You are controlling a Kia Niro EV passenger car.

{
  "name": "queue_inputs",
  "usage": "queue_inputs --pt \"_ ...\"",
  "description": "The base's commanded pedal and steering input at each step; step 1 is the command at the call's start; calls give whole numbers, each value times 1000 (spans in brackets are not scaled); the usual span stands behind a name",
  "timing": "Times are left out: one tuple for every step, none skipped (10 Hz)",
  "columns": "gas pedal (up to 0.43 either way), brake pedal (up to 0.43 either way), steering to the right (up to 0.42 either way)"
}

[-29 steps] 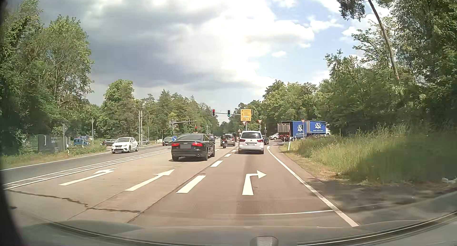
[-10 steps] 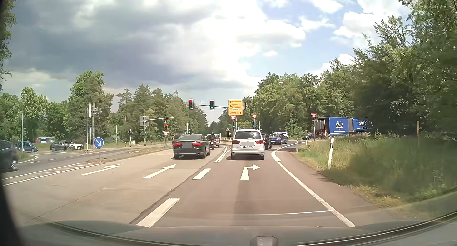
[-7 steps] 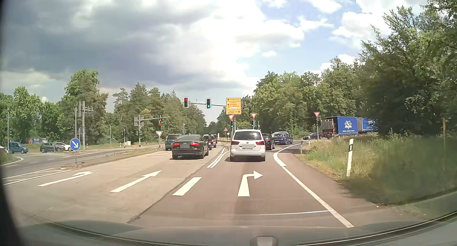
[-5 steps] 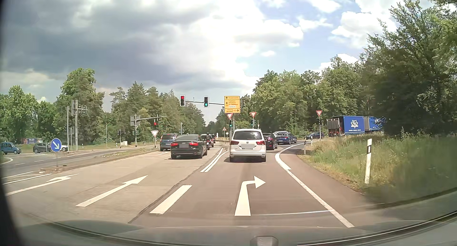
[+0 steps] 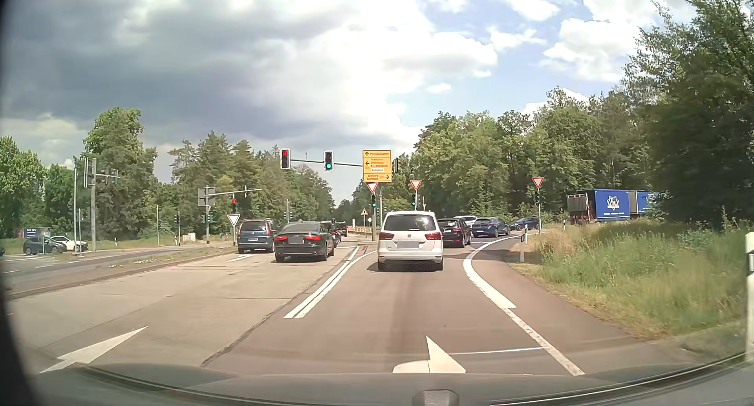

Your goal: Follow the waypoints while adhering to traffic rules and regulations

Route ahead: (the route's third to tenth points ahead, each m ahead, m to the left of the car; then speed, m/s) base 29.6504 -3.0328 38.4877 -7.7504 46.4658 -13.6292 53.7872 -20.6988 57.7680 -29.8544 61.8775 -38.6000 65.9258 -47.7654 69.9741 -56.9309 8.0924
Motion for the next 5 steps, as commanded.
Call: queue_inputs --pt "0 189 10" --pt "0 195 10" --pt "0 201 11" --pt "0 207 10" --pt "0 207 11"
